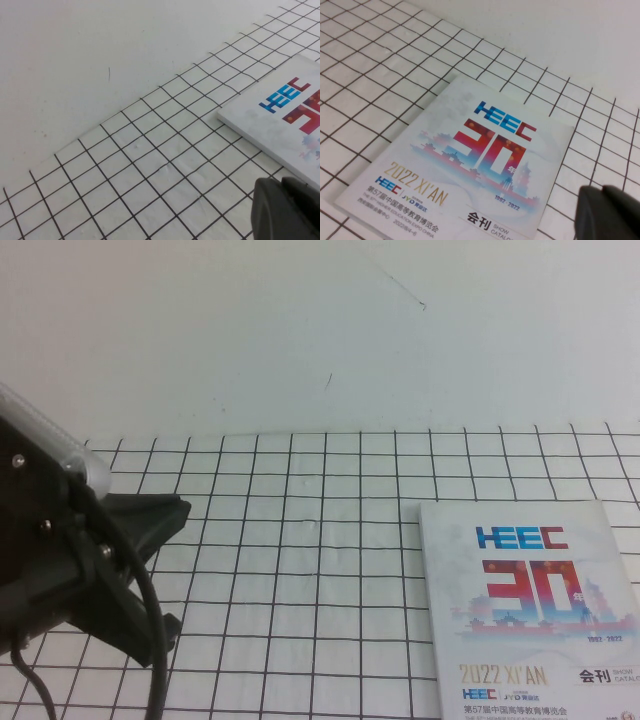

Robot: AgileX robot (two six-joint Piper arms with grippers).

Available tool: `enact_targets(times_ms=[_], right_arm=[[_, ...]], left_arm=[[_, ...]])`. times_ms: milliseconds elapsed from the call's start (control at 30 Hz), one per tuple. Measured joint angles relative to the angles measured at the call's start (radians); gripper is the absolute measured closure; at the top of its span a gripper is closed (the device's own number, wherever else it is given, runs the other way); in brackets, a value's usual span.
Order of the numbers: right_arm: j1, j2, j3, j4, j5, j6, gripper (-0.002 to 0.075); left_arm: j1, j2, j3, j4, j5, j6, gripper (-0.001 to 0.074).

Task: Close book
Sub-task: 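Close the open booklet and leave it lying on the table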

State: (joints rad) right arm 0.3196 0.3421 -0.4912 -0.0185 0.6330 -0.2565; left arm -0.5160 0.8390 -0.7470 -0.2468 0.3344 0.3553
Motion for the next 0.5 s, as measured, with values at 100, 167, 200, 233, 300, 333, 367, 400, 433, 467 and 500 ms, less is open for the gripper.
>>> enact_targets(times_ms=[100, 167, 200, 233, 300, 333, 367, 400, 433, 467, 500], right_arm=[[0.000, 0.000, 0.000, 0.000, 0.000, 0.000, 0.0729], [0.000, 0.000, 0.000, 0.000, 0.000, 0.000, 0.0729], [0.000, 0.000, 0.000, 0.000, 0.000, 0.000, 0.0729], [0.000, 0.000, 0.000, 0.000, 0.000, 0.000, 0.0729], [0.000, 0.000, 0.000, 0.000, 0.000, 0.000, 0.0729], [0.000, 0.000, 0.000, 0.000, 0.000, 0.000, 0.0729], [0.000, 0.000, 0.000, 0.000, 0.000, 0.000, 0.0729], [0.000, 0.000, 0.000, 0.000, 0.000, 0.000, 0.0729], [0.000, 0.000, 0.000, 0.000, 0.000, 0.000, 0.0729], [0.000, 0.000, 0.000, 0.000, 0.000, 0.000, 0.0729], [0.000, 0.000, 0.000, 0.000, 0.000, 0.000, 0.0729]], left_arm=[[0.000, 0.000, 0.005, 0.004, -0.006, 0.004, 0.0738], [0.000, 0.000, 0.019, 0.004, -0.022, 0.008, 0.0738], [0.000, 0.000, 0.027, 0.006, -0.030, 0.010, 0.0738], [0.000, -0.008, 0.039, 0.006, -0.041, 0.010, 0.0738], [0.000, -0.031, 0.066, 0.017, -0.052, -0.007, 0.0738], [0.006, -0.051, 0.086, 0.023, -0.058, -0.019, 0.0738], [0.016, -0.077, 0.110, 0.025, -0.072, -0.033, 0.0738], [0.030, -0.106, 0.139, 0.026, -0.084, -0.044, 0.0738], [0.051, -0.139, 0.171, 0.029, -0.106, -0.062, 0.0738], [0.076, -0.176, 0.206, 0.030, -0.131, -0.080, 0.0738], [0.098, -0.209, 0.236, 0.031, -0.149, -0.096, 0.0738]])
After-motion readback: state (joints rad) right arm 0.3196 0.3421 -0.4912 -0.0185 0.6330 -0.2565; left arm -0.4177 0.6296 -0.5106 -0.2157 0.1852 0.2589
